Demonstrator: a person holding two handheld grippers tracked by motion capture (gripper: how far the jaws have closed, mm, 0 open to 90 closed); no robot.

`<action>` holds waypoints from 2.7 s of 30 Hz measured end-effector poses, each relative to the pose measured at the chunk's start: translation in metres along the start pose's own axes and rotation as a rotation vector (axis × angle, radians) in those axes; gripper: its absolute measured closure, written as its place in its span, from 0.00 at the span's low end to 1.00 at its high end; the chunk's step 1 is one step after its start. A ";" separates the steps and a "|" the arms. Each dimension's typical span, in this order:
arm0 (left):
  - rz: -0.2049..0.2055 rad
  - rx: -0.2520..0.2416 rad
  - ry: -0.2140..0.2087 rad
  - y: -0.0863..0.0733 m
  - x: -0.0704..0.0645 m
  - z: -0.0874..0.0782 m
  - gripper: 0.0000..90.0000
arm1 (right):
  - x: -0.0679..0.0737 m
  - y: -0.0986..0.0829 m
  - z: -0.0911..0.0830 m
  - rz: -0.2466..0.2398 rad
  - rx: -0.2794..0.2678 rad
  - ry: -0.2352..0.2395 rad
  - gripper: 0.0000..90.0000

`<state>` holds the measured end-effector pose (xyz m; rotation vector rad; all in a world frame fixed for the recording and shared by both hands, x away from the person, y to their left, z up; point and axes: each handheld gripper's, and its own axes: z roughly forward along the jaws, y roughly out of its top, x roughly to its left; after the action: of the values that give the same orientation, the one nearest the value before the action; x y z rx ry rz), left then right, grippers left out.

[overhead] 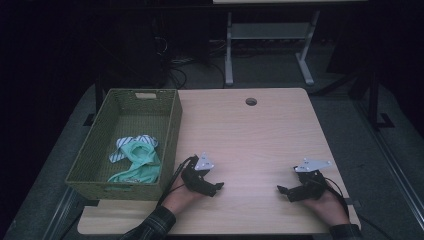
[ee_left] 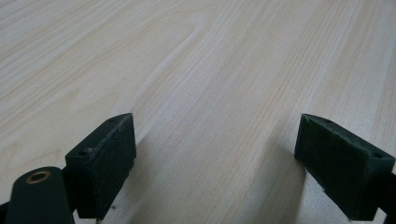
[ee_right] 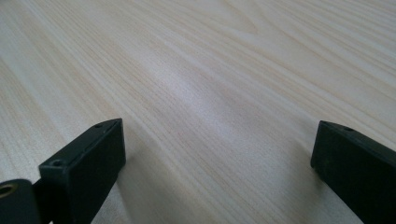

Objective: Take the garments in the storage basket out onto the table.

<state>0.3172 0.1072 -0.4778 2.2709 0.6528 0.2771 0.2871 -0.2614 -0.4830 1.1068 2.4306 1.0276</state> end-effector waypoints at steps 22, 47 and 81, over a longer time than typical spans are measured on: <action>-0.004 0.074 -0.001 0.010 0.002 0.001 0.14 | 0.000 0.001 0.001 0.000 0.001 0.002 0.03; -0.020 0.062 -0.016 0.020 0.005 -0.012 0.14 | 0.000 0.001 0.001 0.000 0.001 0.002 0.03; -0.044 0.022 -0.027 0.035 0.004 -0.032 0.14 | 0.000 0.000 0.001 0.002 -0.002 0.002 0.03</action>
<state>0.3212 0.1083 -0.4304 2.2739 0.6938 0.2191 0.2877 -0.2609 -0.4832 1.1078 2.4299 1.0319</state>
